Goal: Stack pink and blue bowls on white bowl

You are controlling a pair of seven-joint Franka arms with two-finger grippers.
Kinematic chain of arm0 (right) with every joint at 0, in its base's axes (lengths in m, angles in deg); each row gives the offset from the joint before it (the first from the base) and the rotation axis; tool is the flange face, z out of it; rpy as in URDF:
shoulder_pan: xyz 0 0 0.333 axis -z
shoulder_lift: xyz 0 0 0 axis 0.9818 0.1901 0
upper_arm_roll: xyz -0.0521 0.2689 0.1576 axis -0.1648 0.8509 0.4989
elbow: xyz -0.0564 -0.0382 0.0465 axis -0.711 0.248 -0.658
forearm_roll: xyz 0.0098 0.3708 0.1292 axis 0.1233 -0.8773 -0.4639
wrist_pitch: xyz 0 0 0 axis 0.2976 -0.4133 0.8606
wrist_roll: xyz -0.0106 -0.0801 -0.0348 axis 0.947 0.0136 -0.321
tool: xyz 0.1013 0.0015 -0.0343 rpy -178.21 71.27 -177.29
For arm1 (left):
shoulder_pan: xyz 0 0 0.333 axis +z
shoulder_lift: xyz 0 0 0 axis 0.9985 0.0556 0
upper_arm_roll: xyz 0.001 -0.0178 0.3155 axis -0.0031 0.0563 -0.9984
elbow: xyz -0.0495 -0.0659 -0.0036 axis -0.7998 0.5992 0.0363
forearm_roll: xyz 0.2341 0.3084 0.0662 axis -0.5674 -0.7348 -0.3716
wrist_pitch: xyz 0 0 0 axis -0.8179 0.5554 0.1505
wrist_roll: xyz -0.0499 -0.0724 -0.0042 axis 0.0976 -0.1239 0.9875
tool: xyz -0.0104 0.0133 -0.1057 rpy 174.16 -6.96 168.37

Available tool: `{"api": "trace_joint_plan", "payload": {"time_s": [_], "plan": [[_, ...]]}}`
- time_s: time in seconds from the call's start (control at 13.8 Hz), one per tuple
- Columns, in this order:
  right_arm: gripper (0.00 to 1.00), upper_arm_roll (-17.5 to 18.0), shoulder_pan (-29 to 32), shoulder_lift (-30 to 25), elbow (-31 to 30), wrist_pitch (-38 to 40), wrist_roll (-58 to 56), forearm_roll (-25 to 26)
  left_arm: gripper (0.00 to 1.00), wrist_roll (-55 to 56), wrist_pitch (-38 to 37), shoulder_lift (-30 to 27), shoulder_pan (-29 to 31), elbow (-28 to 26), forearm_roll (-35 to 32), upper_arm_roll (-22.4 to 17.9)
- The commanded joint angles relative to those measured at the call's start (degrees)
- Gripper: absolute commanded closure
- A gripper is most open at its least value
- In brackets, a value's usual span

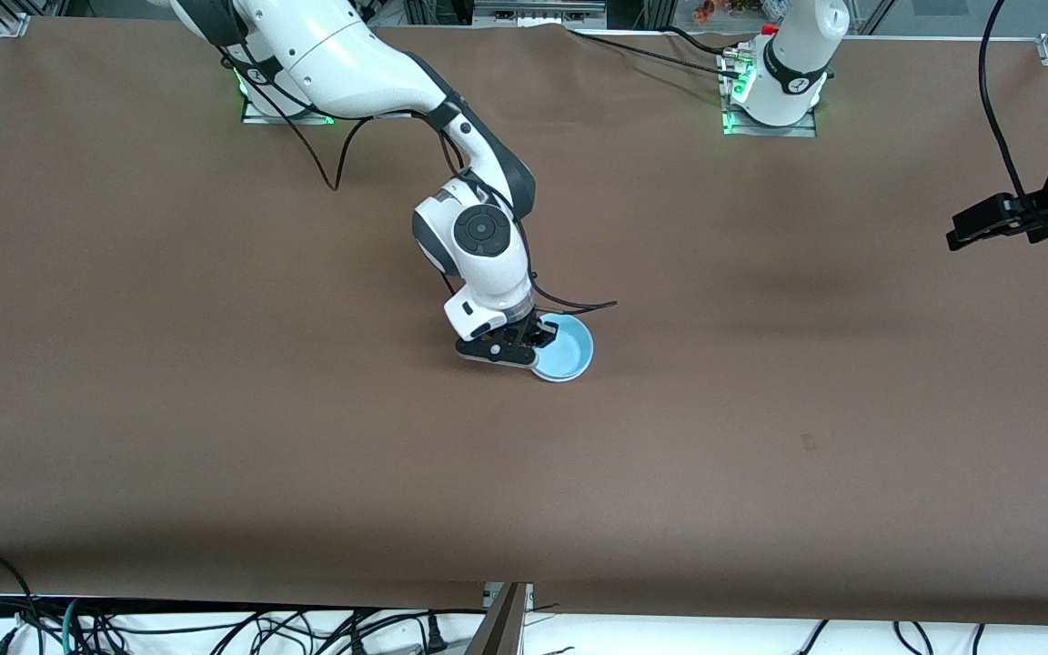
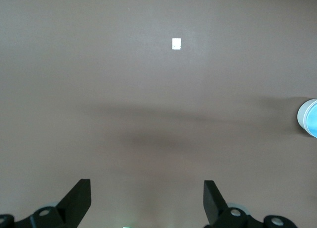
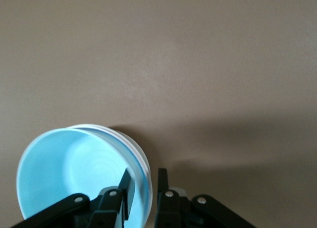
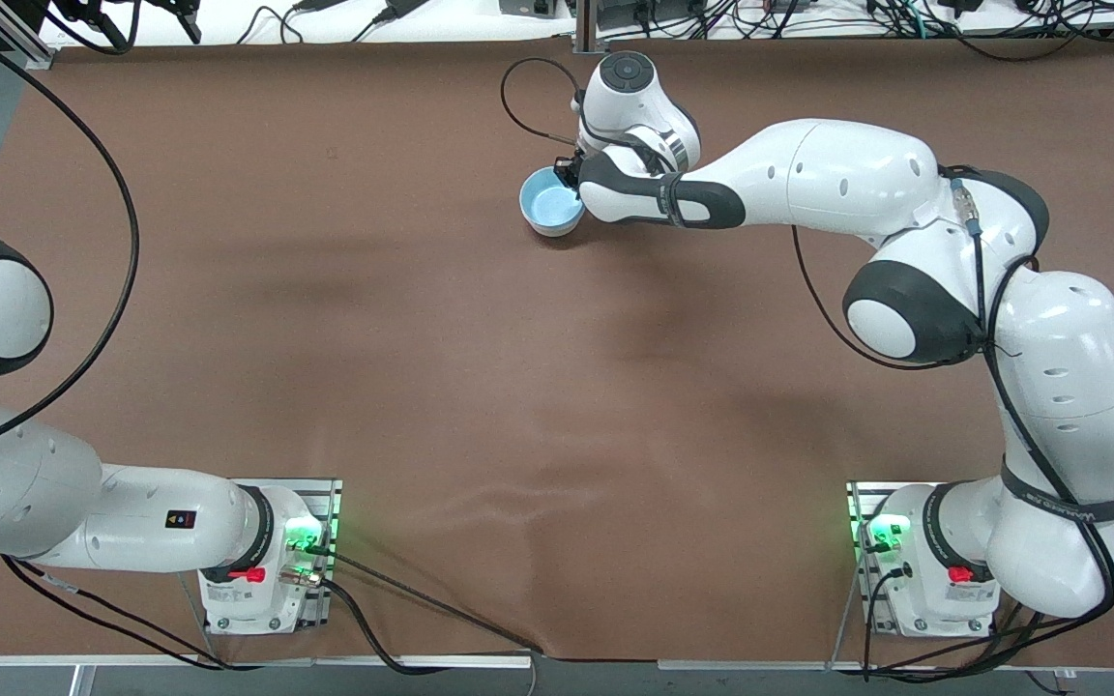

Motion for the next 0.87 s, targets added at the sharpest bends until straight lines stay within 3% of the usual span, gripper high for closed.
{"api": "trace_joint_plan", "payload": {"time_s": [0.0, 0.29, 0.65, 0.79], "plan": [[0.66, -0.32, 0.01, 1.48, 3.24, 0.62, 0.59, 0.81, 0.0, -0.9, -1.25, 0.85, -0.46, 1.91, -0.74, -0.3], [0.65, -0.67, 0.36, 0.78, 5.08, 4.73, -0.02, 0.63, 0.0, -0.9, -1.25, 0.85, -0.37, 1.91, -0.74, -0.3], [0.66, 0.3, 6.24, -2.03, 18.25, 28.97, -5.89, 0.37, 0.0, -0.9, -1.25, 0.85, -0.37, 1.91, -0.65, -0.3], [0.66, 0.3, 9.31, -6.41, 19.15, 35.66, -11.07, -1.11, 0.0, -0.99, -1.25, 0.85, -0.28, 1.91, -0.65, -0.3]]}}
